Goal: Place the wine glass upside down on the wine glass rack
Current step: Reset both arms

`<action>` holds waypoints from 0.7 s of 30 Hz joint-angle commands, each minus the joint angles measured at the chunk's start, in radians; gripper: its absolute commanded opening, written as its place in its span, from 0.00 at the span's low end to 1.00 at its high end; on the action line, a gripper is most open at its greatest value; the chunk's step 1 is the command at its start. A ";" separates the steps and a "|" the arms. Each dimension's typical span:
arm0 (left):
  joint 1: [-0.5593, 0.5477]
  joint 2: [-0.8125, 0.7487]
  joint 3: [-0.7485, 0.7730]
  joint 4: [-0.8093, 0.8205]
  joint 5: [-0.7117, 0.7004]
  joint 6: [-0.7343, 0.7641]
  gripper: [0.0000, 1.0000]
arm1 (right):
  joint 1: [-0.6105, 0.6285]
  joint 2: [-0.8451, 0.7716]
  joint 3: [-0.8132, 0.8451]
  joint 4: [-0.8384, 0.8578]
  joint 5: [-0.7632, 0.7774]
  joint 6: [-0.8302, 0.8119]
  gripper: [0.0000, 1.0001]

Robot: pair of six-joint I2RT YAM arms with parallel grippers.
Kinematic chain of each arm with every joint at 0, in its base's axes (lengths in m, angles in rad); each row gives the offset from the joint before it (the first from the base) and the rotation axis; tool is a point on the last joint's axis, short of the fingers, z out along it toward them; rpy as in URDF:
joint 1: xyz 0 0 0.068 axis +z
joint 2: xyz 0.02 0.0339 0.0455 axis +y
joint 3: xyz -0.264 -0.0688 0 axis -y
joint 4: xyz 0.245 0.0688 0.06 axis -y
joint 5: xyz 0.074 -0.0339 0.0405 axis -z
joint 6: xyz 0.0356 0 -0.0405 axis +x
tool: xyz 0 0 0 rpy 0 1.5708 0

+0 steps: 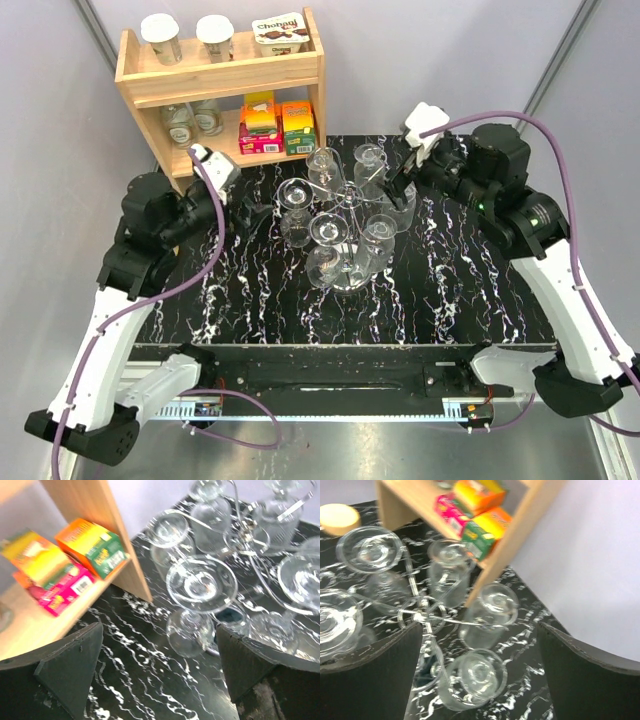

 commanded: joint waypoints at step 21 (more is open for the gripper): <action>0.058 0.140 0.149 0.199 -0.573 -0.021 0.99 | -0.019 -0.113 -0.360 0.602 0.914 -0.067 1.00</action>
